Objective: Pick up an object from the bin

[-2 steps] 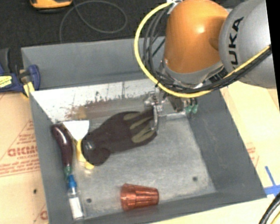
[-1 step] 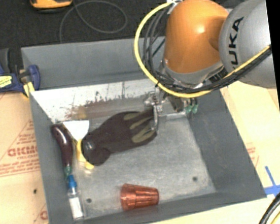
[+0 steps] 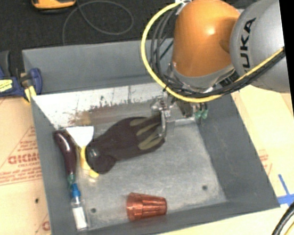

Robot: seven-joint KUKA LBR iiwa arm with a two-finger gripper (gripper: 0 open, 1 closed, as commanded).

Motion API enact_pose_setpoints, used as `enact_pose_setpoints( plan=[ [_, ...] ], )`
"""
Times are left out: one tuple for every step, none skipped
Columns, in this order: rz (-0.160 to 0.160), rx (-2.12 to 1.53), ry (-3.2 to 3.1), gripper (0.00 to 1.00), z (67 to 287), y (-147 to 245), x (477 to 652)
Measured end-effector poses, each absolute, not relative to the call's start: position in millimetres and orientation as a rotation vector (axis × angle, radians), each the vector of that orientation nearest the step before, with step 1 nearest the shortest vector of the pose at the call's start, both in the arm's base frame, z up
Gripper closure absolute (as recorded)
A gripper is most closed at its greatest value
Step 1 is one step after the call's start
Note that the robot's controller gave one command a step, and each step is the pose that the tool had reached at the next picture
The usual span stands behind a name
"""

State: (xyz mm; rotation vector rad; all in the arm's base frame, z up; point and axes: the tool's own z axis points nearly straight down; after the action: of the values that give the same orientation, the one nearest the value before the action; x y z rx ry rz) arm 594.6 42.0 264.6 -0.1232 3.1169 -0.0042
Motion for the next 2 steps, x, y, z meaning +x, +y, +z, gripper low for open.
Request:
enact_pose_setpoints(
  plan=[
    [-0.004,-0.124,3.117,1.00,264.6,41.9,594.6],
    [-0.004,-0.124,3.117,1.00,264.6,41.9,594.6]
  ],
)
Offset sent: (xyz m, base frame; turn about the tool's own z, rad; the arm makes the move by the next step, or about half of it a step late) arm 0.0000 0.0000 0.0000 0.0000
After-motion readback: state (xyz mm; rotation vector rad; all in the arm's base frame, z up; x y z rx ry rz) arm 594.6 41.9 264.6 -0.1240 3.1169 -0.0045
